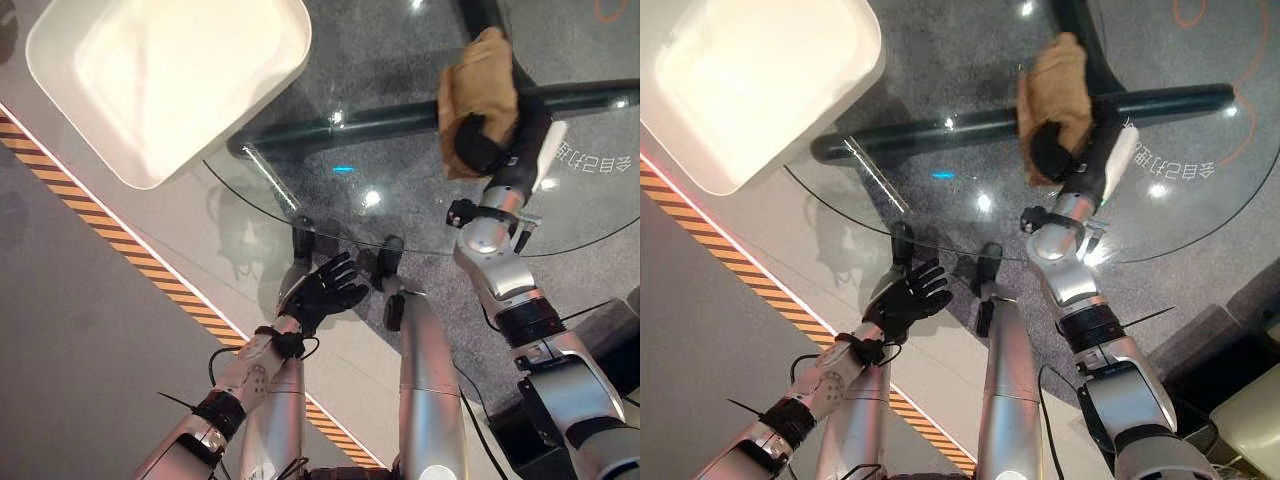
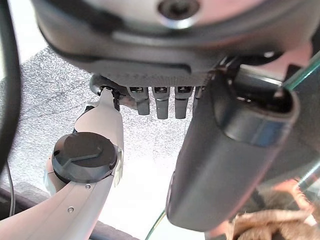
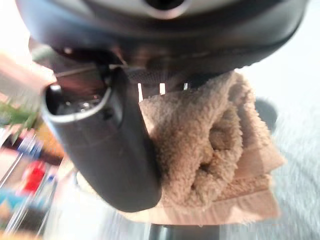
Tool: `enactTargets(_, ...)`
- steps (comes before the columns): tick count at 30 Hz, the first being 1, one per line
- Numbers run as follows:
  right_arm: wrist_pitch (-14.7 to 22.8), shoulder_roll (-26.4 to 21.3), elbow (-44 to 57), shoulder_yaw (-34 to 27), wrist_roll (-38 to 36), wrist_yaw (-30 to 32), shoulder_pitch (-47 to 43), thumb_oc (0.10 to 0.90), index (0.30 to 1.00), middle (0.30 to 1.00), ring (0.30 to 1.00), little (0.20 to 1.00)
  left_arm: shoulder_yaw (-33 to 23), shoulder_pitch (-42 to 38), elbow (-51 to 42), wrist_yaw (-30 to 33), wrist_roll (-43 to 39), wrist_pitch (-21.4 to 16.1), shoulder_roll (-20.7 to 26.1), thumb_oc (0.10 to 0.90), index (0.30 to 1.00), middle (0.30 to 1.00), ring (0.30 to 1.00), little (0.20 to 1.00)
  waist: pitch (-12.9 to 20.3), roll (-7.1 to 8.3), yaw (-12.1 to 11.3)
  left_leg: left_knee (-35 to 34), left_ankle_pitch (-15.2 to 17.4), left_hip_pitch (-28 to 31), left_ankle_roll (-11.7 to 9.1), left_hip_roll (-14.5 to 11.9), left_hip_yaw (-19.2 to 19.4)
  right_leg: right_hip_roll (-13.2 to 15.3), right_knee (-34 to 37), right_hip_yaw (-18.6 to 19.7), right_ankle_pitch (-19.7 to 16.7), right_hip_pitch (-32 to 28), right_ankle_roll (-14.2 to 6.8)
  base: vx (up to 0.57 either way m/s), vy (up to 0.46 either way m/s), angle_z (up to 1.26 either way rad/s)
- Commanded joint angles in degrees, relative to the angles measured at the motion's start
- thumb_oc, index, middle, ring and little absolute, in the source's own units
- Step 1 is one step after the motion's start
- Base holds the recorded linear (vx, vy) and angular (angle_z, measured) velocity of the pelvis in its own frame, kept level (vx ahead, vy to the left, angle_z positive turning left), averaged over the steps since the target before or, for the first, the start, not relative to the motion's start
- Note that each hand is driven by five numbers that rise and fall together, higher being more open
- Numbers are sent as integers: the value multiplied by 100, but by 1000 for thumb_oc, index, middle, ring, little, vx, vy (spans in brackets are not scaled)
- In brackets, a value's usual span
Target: Wipe the table with a cloth and put it in the basket.
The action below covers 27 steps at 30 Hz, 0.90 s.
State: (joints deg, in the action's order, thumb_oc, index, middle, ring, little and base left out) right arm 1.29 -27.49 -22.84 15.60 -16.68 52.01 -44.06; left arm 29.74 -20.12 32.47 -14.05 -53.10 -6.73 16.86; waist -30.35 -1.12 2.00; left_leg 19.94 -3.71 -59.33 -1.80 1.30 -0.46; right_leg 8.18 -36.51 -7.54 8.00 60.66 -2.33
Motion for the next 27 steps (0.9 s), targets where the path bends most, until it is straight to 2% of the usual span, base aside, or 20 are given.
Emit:
enactTargets(1, 412, -906, 257, -955, -232, 1094, 344, 100, 300, 300, 300, 200, 277, 739, -155, -145, 63, 36, -98, 800, 900, 900, 900, 900, 55, -153, -25, 1104, 1000, -67, 476, 312, 425, -515, 1422, 308, -1300, -38, -183, 4, -3, -5)
enactTargets(16, 586, -1236, 62, -1431, -258, 1836, 520, 100, 300, 300, 300, 200, 281, 872, -331, -177, 22, 39, 46, 800, 900, 900, 900, 900, 55, -206, 14, 1043, 997, -49, 486, 331, 441, -510, 1575, 375, -1345, -90, -164, -1, 1, -1)
enactTargets(23, 595, -1269, 238, -1275, -26, 1555, 387, 100, 300, 300, 300, 200, 288, 808, -357, -134, 23, 86, 25, 800, 900, 900, 900, 900, 55, -214, 8, 1027, 975, -34, 477, 343, 440, -507, 1595, 374, -1338, -111, -155, -2, -1, -1)
enactTargets(27, 417, -1253, 394, -1161, 220, 1364, 243, 100, 300, 300, 300, 200, 272, 791, -316, -163, 21, 123, -4, 800, 900, 900, 900, 900, 55, -237, -16, 1012, 961, -9, 464, 344, 436, -496, 1575, 363, -1306, -127, -149, 0, 0, 0)
